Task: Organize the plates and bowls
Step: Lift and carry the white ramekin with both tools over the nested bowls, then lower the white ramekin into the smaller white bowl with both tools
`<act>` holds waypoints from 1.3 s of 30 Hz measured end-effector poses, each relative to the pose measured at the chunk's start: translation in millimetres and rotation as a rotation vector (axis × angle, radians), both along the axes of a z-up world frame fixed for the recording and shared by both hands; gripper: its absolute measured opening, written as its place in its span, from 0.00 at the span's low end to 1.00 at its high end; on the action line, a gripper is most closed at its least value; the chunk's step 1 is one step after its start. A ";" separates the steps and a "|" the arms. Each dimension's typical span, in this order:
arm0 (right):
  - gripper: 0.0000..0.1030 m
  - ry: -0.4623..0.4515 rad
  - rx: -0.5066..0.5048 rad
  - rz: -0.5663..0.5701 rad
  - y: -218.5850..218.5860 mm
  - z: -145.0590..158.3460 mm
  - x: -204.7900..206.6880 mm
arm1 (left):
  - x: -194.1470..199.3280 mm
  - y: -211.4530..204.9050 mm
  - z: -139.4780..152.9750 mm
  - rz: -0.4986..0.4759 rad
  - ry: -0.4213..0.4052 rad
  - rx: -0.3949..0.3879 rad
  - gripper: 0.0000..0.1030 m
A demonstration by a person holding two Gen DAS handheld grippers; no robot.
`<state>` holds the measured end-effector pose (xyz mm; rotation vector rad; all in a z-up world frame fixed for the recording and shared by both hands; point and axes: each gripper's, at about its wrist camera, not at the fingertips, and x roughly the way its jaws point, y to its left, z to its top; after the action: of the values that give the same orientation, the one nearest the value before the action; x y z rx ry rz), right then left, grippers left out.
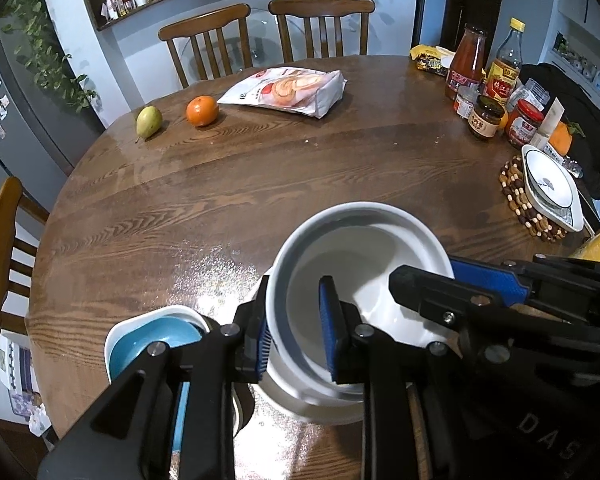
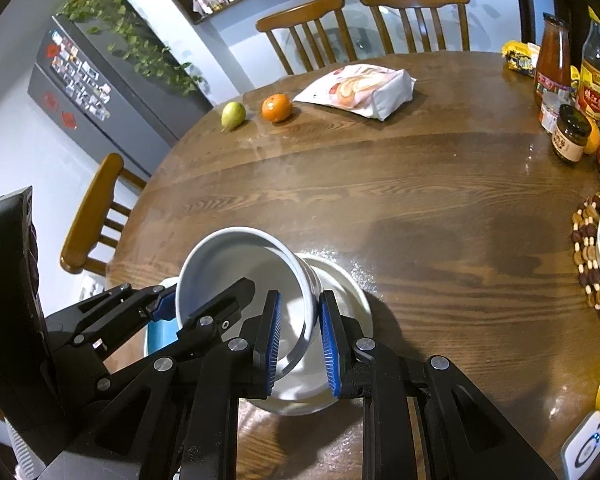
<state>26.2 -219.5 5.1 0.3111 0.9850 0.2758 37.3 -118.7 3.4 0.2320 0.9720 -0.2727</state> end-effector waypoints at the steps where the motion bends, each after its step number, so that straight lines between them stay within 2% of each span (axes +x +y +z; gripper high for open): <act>1: 0.22 -0.001 0.001 0.003 1.2 -0.1 -0.8 | -0.6 1.5 -0.3 0.004 0.003 -0.001 0.19; 13: 0.22 0.021 -0.001 0.033 11.4 -8.8 -3.5 | -3.8 10.9 -11.5 0.040 0.052 -0.022 0.19; 39: 0.22 0.082 0.012 0.039 4.9 -34.5 1.1 | -0.1 1.1 -34.2 0.035 0.100 0.014 0.19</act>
<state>27.3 -214.6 -29.4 0.3165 1.0712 0.3063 37.1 -117.7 -30.8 0.2160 1.0767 -0.2473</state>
